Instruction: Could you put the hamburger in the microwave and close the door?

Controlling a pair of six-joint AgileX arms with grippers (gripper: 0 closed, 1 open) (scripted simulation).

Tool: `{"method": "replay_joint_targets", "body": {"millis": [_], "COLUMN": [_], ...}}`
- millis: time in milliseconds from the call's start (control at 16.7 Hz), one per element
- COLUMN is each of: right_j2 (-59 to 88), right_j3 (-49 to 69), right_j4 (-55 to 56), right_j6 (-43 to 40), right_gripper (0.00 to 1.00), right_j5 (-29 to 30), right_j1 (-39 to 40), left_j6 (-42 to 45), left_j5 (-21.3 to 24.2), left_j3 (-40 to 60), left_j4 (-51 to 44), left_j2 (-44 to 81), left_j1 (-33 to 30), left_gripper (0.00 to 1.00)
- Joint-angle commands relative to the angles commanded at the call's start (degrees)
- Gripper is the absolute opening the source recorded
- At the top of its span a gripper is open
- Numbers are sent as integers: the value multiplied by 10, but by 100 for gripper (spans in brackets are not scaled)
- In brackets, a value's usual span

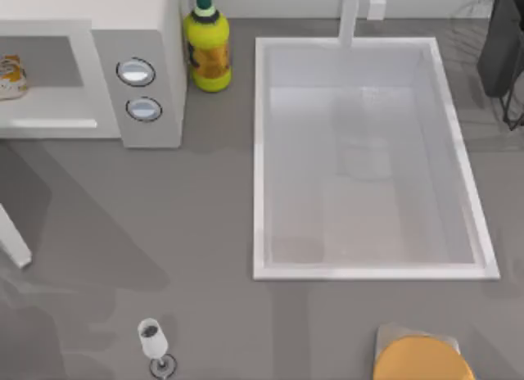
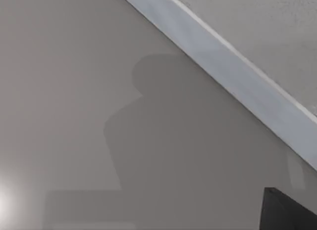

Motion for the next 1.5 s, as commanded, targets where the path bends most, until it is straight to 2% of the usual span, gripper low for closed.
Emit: {"method": "replay_joint_targets", "body": {"millis": [660,1140,1500], "right_j2": [0,0,0], "right_j3": [0,0,0], "right_j4": [0,0,0], "right_j6": [0,0,0], "right_gripper": [100,100,100], "right_j5": [0,0,0], "right_j1": [0,0,0], "left_j6": [-167,-176,-182], "left_j5": [-150,-156,-162], "left_j3": [-54,-34,55], "left_j4": [7,24,81], "left_j2": [-85,-67,114], "left_j1": [-223,-232,-243], "left_gripper": [0,0,0]}}
